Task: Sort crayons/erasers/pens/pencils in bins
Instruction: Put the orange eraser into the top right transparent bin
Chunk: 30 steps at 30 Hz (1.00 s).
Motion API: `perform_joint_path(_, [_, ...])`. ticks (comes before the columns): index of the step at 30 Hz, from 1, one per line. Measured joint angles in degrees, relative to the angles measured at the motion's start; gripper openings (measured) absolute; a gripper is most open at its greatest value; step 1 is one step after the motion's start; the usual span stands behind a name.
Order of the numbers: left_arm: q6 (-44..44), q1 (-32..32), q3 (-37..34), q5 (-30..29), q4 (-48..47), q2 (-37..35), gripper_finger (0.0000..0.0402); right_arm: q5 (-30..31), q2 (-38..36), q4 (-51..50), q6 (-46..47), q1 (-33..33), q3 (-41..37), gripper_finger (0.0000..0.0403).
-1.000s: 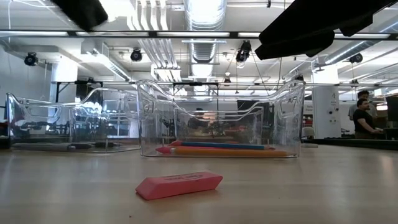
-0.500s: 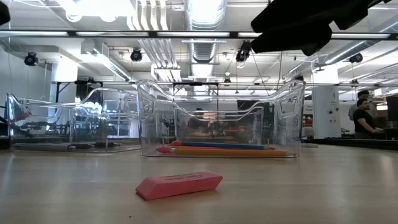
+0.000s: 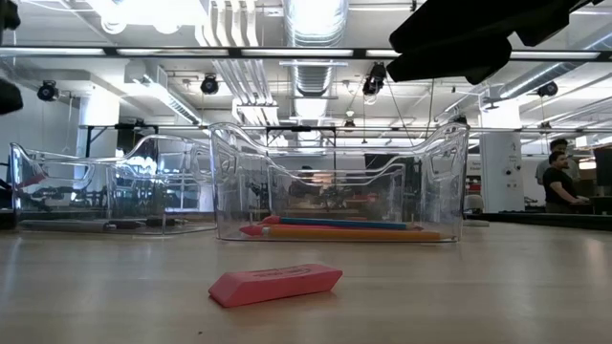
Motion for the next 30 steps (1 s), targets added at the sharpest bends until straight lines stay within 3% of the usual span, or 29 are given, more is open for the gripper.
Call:
perform_joint_path(4, [0.0, 0.2, -3.5, 0.0, 7.7, 0.0, 0.0212, 0.0, 0.0, 0.2, 0.1, 0.0, 0.0, 0.0237])
perform_joint_path(22, [-1.3, 1.8, -7.3, -0.5, 7.9, -0.2, 0.0213, 0.0, 0.0, 0.2, 0.2, 0.0, 0.0, 0.0237])
perform_joint_path(30, [0.5, 2.0, -6.6, -1.5, 7.0, -4.1, 0.0213, 0.0, 0.0, 0.2, 0.2, 0.0, 0.0, 0.0237])
